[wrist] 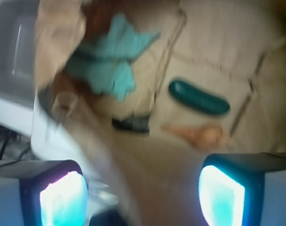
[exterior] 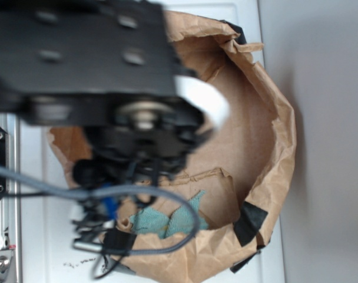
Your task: Grab the plastic pickle.
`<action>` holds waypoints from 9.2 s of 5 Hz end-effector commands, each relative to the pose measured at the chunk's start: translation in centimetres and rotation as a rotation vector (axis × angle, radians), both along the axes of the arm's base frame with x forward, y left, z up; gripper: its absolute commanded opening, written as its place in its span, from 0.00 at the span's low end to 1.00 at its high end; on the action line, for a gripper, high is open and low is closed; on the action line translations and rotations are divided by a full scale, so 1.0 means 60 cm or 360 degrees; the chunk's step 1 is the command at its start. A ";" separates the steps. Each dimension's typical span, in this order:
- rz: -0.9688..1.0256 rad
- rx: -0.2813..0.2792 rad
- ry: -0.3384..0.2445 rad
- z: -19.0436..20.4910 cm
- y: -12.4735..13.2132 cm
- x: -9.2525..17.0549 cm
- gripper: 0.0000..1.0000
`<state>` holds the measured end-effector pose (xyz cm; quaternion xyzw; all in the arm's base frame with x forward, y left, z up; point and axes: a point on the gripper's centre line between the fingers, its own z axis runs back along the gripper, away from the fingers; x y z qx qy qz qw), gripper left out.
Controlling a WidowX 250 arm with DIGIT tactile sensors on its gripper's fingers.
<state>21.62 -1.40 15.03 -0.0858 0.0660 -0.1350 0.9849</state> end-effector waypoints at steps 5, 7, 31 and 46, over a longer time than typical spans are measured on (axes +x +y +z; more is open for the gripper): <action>-0.0271 -0.0033 -0.0219 -0.156 0.070 0.008 1.00; -0.0310 0.0017 -0.0312 -0.203 0.062 -0.022 1.00; 0.0798 -0.0036 -0.0256 -0.134 0.105 0.089 1.00; 0.1955 -0.0007 -0.0136 -0.171 0.077 0.035 1.00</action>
